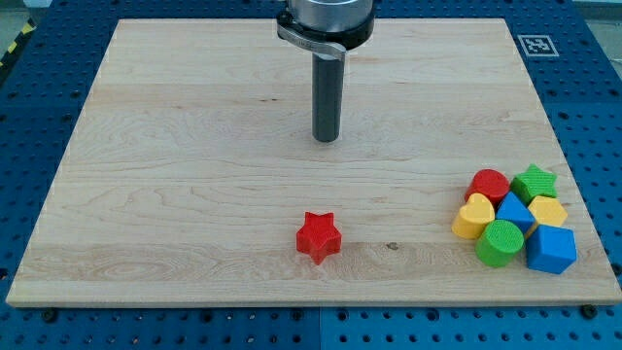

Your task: Push the yellow hexagon along with the red circle

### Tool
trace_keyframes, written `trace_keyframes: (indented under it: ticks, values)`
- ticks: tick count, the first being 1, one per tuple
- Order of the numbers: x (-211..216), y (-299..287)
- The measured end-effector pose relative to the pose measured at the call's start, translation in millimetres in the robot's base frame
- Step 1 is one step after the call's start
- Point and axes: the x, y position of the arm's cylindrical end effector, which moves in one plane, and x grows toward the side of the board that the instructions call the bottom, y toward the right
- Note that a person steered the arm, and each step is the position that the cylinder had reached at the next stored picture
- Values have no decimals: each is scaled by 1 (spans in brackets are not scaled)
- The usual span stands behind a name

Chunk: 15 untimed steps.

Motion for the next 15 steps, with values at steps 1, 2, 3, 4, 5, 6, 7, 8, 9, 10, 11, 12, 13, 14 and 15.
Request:
trace_keyframes:
  ticks: [1,2,3,4,5,6,7,8,9,10,11,12,13,14,15]
  values:
    - [-1,1]
    - [-3,70]
    - [4,151]
    - [30,225]
    - [40,250]
    - [41,252]
    - [49,258]
    - [82,271]
    - [127,295]
    - [145,296]
    - [174,283]
    - [177,278]
    - [176,277]
    - [161,271]
    - [145,261]
